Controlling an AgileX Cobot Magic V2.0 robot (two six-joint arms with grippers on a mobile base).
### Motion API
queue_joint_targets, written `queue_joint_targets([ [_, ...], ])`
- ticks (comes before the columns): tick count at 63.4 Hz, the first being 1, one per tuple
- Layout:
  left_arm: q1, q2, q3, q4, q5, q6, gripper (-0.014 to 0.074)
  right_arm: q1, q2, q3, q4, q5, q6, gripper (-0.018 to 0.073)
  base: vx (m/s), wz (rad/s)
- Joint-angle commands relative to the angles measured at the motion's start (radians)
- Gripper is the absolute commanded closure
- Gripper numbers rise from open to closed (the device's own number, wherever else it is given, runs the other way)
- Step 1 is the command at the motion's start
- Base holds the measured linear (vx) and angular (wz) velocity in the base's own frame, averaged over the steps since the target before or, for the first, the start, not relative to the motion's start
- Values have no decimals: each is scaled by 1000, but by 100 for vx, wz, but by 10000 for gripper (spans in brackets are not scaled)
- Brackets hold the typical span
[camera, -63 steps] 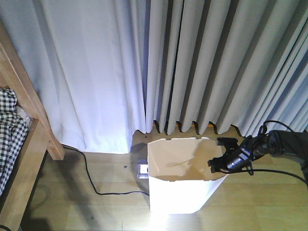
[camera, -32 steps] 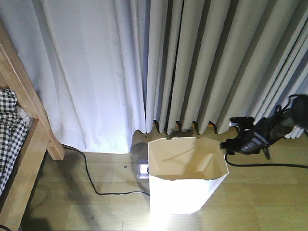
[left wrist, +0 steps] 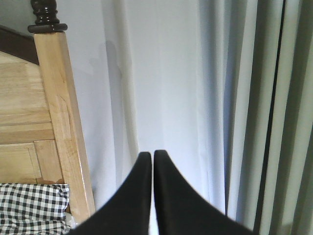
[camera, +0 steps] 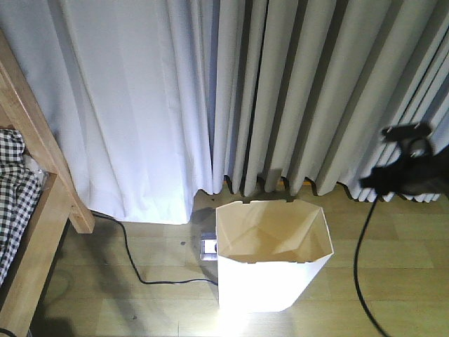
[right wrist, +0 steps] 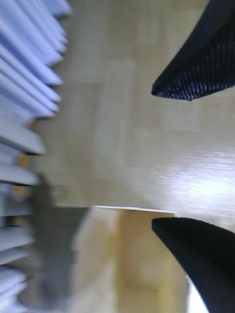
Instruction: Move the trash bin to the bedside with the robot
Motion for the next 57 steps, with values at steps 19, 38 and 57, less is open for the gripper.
queue_joint_targets([
  [19,-6,-14,12,-9,-74,-14,603,0,-695,76,-6,161,-7,66,0,0],
  [38,-6,-14,12,-9,-74,-14,603,0,-1124,168,90,247,-7,66,0,0],
  [57,-6,-14,12,-9,-74,-14,603,73,-1446,458,199,33,-8,66,0,0],
])
